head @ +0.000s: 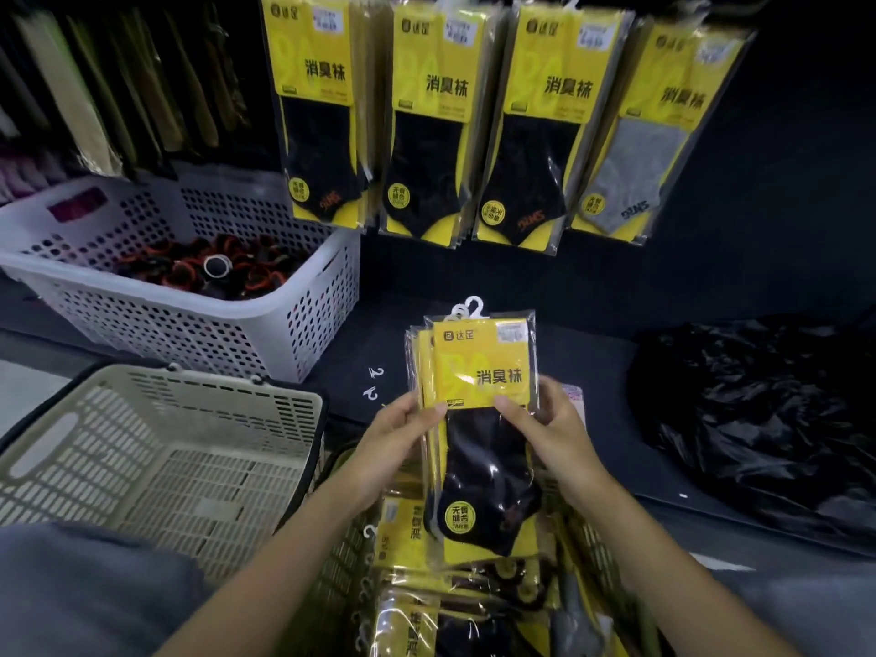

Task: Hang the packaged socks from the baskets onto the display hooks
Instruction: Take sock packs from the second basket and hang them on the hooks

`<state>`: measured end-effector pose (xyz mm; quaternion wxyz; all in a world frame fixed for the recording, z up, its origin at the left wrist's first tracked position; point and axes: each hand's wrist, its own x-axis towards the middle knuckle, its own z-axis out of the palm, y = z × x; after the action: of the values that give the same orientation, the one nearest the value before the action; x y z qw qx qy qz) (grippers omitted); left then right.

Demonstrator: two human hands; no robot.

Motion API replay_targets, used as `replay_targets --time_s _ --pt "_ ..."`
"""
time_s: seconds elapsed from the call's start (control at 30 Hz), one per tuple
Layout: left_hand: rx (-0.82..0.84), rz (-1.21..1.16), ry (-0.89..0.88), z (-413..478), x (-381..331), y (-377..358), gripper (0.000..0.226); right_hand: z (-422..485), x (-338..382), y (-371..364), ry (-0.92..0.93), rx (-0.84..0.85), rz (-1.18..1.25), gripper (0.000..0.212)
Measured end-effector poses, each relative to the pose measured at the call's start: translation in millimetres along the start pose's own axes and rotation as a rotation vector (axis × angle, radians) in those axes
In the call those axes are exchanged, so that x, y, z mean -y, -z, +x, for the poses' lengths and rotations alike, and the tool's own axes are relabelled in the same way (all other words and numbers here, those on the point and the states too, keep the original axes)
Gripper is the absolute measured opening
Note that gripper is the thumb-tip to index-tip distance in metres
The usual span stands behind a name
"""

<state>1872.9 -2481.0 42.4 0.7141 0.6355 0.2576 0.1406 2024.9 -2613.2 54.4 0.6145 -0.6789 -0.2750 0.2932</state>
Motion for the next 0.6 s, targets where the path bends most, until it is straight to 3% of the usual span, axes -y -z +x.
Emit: replay_targets --time_s 0.1,0.2,0.4,0.6 --pt "-0.013 0.035 -0.068 7.8 -23.6 -10.7 0.034 5.1 31.9 13.7 0.148 -0.131 -0.015 0.039" --pt "-0.006 0.047 -0.139 20.7 -46.6 -23.6 0.029 9.2 59.6 28.9 0.199 -0.154 0.077 0.033" --pt "-0.039 -0.011 -0.307 48.8 -96.5 -58.5 0.047 26.5 105.4 68.0 0.237 -0.195 0.195 0.023" --pt "-0.189 -0.175 -0.436 75.3 -147.4 -73.8 0.030 47.3 142.4 116.5 0.285 -0.354 0.201 0.008"
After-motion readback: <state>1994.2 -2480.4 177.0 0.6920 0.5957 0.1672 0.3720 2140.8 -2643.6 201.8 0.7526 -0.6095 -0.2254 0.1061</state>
